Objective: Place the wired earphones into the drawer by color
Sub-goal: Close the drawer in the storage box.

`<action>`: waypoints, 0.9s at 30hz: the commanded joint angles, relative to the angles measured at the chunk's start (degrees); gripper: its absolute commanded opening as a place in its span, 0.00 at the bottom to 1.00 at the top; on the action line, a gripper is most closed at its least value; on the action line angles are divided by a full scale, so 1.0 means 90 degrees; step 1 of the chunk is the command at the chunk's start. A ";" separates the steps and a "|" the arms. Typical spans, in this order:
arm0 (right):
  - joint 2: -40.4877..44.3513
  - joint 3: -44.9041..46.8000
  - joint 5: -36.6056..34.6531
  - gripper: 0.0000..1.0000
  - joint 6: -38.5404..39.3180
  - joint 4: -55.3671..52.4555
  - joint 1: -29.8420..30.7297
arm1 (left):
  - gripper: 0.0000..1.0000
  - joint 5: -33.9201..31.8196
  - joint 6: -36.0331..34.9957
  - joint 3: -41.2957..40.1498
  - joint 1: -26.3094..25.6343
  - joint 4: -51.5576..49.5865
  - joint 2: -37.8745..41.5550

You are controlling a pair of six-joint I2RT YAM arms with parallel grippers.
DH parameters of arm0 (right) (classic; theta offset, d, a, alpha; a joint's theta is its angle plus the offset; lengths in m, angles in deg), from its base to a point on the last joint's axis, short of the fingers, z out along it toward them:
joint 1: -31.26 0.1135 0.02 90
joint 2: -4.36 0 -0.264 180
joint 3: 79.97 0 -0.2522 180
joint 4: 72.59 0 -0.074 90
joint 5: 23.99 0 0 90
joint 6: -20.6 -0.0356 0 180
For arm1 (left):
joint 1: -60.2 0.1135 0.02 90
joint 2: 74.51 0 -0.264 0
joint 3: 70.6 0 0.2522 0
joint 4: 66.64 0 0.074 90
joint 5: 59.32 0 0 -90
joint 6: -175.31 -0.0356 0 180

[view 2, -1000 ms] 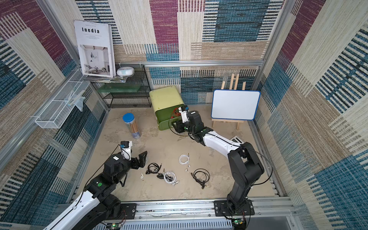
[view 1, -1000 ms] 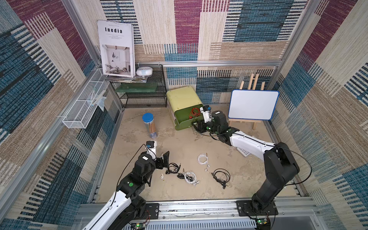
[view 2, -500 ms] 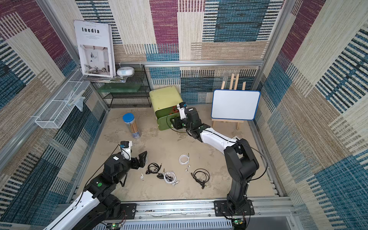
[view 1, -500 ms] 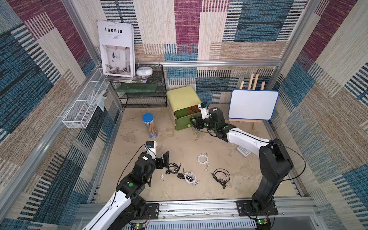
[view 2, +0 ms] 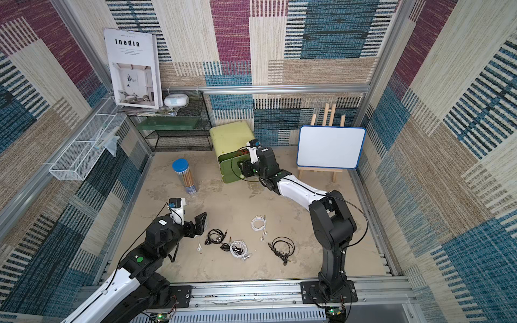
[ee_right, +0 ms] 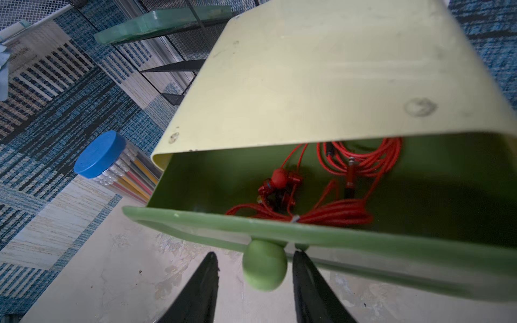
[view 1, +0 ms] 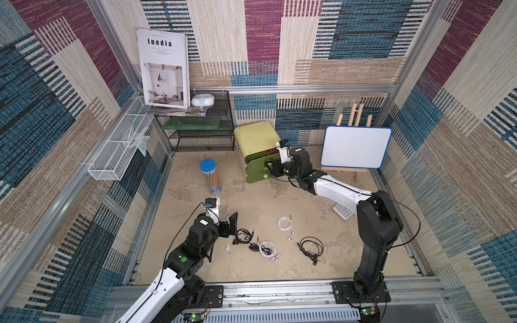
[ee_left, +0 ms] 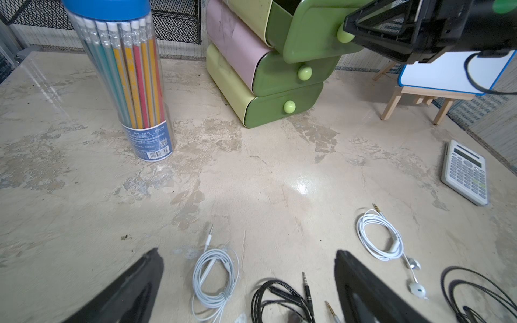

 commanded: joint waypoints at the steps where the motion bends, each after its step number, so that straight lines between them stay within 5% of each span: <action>1: -0.0114 -0.0171 -0.0152 0.48 0.0087 0.0011 0.0005 | 0.99 -0.0030 -0.0060 -0.0021 0.0007 0.0066 0.0004; 27: -0.0453 -0.0745 -0.0133 0.50 0.0356 -0.0207 -0.0002 | 0.99 0.0121 -0.0100 -0.0054 0.0004 0.0157 -0.0067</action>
